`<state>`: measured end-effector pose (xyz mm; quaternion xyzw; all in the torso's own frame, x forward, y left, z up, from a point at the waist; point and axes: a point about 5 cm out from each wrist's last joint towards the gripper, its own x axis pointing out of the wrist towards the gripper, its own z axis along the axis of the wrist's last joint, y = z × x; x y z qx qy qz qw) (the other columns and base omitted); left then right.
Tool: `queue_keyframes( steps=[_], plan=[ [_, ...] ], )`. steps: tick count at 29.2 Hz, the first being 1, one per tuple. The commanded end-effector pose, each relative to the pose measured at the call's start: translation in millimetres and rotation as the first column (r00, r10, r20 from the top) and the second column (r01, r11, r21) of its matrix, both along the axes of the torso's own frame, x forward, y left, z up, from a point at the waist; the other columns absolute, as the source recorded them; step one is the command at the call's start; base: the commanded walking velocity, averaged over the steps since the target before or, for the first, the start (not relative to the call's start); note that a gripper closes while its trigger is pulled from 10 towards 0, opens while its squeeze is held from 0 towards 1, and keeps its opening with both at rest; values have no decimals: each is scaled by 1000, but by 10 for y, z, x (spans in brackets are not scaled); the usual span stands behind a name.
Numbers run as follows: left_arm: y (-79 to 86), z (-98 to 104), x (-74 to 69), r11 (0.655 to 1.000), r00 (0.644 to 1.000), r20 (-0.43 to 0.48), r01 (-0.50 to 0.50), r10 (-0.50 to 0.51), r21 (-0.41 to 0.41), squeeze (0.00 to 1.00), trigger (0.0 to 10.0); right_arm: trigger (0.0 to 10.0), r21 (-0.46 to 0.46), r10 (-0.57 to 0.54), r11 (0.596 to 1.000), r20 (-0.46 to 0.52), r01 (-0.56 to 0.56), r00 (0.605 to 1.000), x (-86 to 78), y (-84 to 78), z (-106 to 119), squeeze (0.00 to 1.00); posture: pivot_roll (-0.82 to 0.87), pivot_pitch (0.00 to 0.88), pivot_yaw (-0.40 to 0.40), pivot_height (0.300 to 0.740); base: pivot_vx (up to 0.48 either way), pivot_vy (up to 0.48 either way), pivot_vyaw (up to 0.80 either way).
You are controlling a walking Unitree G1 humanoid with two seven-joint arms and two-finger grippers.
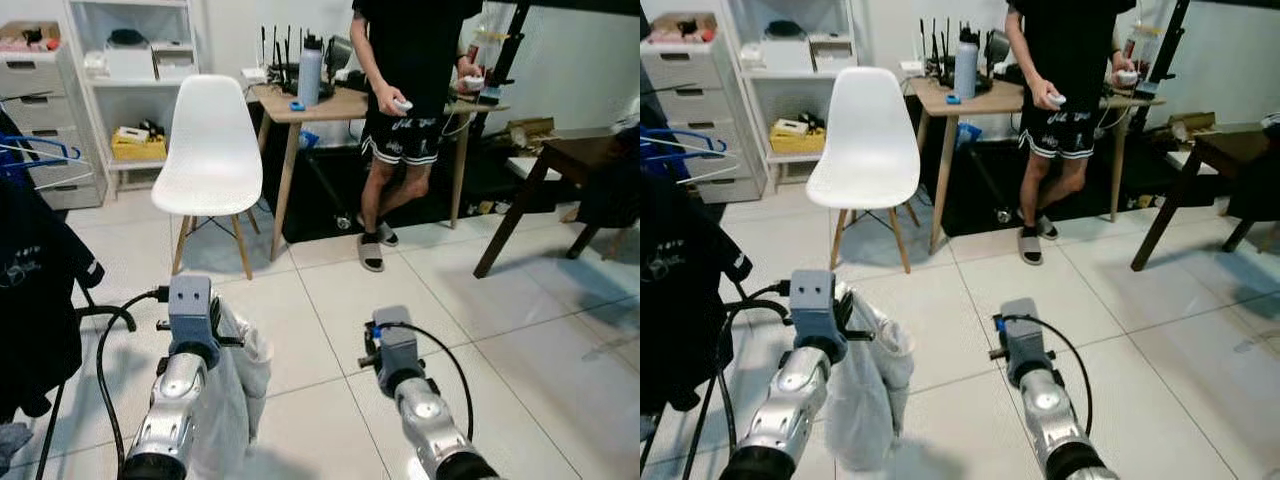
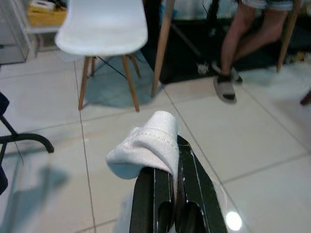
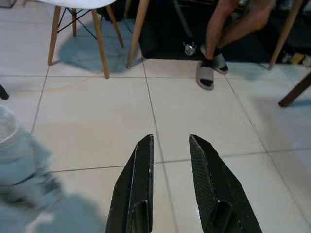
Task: Hang hanger
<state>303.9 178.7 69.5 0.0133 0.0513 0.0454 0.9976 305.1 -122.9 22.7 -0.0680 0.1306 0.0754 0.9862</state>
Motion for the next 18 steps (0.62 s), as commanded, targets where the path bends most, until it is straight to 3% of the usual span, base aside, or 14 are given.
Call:
queue_keyframes(
  steps=[1,6,18],
  plan=[
    [-42,30,26,1000,1000,7,25,-25,7,0,10000,10000,1,-17,1000,-7,17,1000,-12,-33,-22,0,83,0,-27,740,0,0,-800],
    [-127,-112,-2,999,998,-52,47,-47,-4,0,10000,10000,-10,-43,999,14,43,999,-53,-132,-33,0,40,3,6,740,0,0,-800],
    [-114,-73,44,998,997,-49,61,-61,-1,0,10000,10000,-9,-52,999,7,52,999,-94,-159,-72,0,46,0,28,740,0,0,-800]
  ],
)
